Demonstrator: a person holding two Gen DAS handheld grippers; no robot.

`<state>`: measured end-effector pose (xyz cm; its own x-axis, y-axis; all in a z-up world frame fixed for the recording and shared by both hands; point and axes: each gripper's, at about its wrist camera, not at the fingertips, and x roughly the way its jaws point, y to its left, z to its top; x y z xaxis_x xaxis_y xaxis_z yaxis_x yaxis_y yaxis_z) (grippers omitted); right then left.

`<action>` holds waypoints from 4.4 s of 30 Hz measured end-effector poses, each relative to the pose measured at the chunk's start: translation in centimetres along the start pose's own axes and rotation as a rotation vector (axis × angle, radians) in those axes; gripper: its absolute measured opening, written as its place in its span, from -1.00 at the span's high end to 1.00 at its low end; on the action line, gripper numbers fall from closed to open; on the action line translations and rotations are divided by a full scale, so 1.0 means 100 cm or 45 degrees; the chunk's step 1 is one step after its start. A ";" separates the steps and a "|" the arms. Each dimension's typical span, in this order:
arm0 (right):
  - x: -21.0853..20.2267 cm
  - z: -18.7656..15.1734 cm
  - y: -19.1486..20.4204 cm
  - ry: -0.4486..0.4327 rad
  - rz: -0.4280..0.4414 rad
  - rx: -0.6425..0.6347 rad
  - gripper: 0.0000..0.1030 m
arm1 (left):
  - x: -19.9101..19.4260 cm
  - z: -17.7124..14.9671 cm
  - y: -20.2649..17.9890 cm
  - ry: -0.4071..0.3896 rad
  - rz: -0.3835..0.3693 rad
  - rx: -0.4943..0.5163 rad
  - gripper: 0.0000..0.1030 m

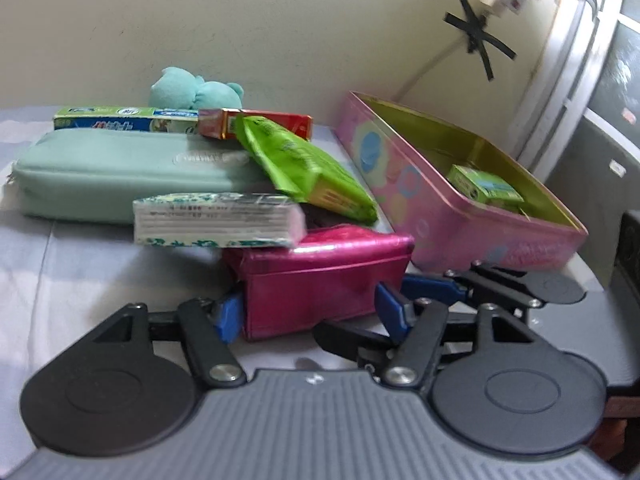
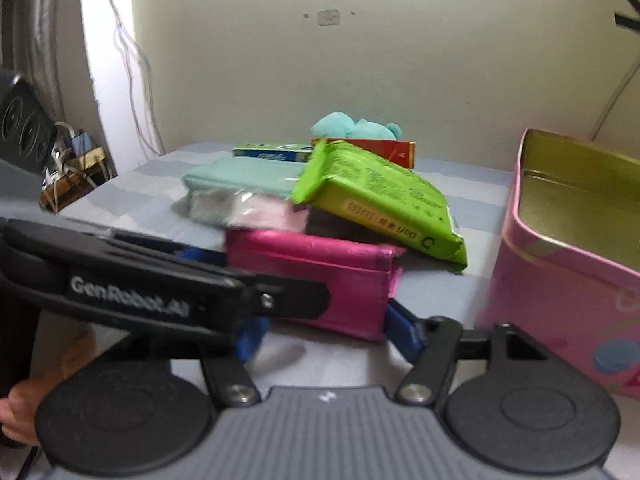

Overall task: Organize objects
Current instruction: 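Grasp the magenta wallet with the left gripper, then lower the magenta wallet into the pink tin and open the left gripper, then move the left gripper back toward the floral tissue pack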

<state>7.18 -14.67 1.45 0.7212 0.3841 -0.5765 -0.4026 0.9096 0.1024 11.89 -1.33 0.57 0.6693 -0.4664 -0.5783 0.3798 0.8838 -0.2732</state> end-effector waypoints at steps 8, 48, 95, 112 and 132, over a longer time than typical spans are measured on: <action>-0.073 -0.036 0.018 -0.155 -0.062 -0.056 -0.04 | -0.053 -0.028 -0.034 -0.034 -0.092 0.090 -0.33; -0.115 -0.019 -0.121 -0.490 -0.557 0.150 -0.50 | -0.007 0.031 -0.100 -0.227 -0.100 0.298 -0.52; -0.024 -0.016 -0.012 -0.050 -0.225 0.252 -0.63 | -0.034 -0.018 0.055 -0.057 0.572 0.025 -0.79; -0.013 -0.012 0.005 0.030 -0.231 0.106 -0.65 | -0.036 -0.021 0.051 -0.065 0.580 -0.011 -0.86; 0.043 0.017 0.048 0.123 -0.049 -0.118 -0.98 | -0.036 -0.020 0.053 -0.075 0.587 -0.044 -0.89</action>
<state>9.34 -8.41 0.82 0.6811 0.3280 -0.6546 -0.4291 0.9032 0.0060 10.23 5.08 -0.29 0.7986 -0.0252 -0.6013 0.0132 0.9996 -0.0243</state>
